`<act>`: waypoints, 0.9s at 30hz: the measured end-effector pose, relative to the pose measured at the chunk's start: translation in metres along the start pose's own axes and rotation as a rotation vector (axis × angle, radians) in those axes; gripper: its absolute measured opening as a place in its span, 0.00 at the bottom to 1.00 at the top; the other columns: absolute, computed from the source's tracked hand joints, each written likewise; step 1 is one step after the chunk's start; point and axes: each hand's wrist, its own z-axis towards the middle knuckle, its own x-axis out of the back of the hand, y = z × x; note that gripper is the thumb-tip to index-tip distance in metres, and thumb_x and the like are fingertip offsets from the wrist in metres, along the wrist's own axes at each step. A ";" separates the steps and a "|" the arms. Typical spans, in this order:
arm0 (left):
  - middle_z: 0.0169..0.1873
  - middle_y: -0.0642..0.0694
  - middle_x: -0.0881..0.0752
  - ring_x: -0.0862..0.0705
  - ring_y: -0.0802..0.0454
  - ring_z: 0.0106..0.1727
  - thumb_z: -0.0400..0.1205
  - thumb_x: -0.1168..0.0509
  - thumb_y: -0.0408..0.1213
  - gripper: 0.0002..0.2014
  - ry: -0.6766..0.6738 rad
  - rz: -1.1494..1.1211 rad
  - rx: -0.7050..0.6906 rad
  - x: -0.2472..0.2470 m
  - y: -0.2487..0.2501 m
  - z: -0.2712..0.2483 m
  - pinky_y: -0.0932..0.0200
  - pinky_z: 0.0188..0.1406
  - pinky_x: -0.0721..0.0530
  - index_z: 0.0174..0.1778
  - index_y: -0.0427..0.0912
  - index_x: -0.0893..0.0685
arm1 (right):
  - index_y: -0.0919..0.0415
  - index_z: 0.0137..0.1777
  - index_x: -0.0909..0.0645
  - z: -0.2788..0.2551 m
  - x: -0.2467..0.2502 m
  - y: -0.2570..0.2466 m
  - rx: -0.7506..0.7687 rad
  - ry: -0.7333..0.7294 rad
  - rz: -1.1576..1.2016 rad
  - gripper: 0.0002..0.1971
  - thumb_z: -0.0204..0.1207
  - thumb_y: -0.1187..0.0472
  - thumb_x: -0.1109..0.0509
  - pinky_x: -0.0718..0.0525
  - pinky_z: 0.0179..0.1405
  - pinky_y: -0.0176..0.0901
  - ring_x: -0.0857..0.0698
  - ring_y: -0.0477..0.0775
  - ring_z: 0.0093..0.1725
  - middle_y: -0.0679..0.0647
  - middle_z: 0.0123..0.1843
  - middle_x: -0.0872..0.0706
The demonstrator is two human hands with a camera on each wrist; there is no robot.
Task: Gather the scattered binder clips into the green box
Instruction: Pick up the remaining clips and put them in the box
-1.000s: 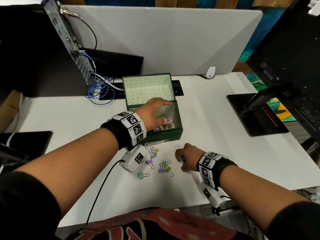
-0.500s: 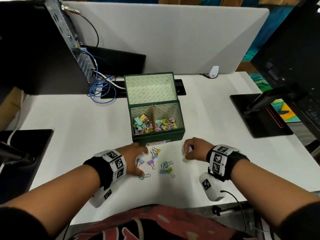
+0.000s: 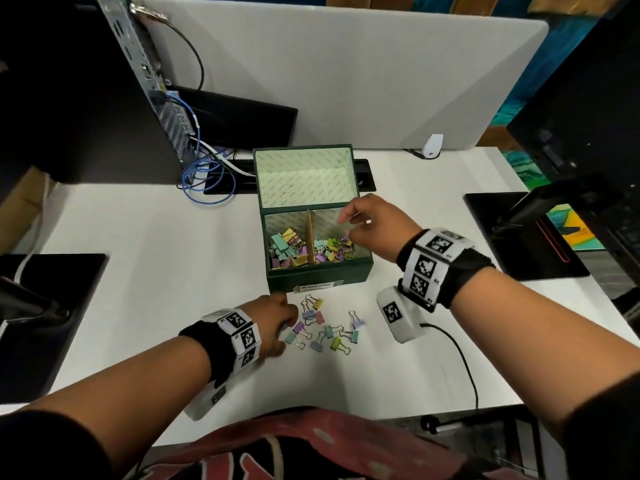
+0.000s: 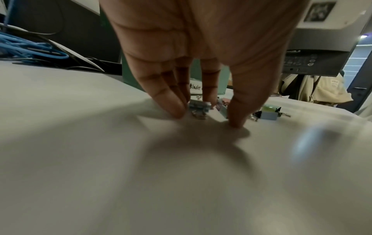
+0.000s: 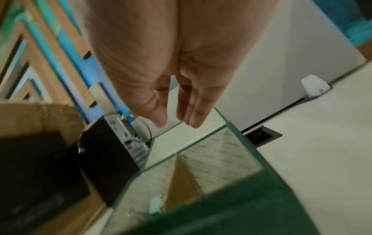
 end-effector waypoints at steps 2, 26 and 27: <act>0.49 0.49 0.29 0.24 0.50 0.46 0.71 0.31 0.40 0.14 0.005 -0.026 -0.009 -0.001 -0.001 0.002 0.61 0.41 0.22 0.52 0.45 0.21 | 0.53 0.44 0.20 -0.009 -0.008 0.009 0.054 -0.015 -0.063 0.07 0.71 0.66 0.30 0.23 0.52 0.39 0.22 0.49 0.48 0.51 0.51 0.24; 0.46 0.49 0.24 0.19 0.49 0.45 0.74 0.32 0.35 0.07 0.333 -0.359 -0.160 0.065 0.026 0.008 0.54 0.50 0.17 0.44 0.49 0.21 | 0.50 0.39 0.27 -0.044 -0.074 0.080 -0.055 -0.537 -0.468 0.12 0.63 0.66 0.29 0.25 0.44 0.39 0.25 0.56 0.43 0.53 0.48 0.31; 0.47 0.50 0.24 0.18 0.50 0.46 0.74 0.32 0.35 0.08 0.399 -0.436 -0.150 0.075 0.029 0.010 0.56 0.51 0.18 0.46 0.50 0.21 | 0.51 0.40 0.25 -0.045 -0.072 0.080 -0.065 -0.535 -0.453 0.11 0.63 0.66 0.28 0.24 0.44 0.39 0.24 0.56 0.43 0.53 0.49 0.31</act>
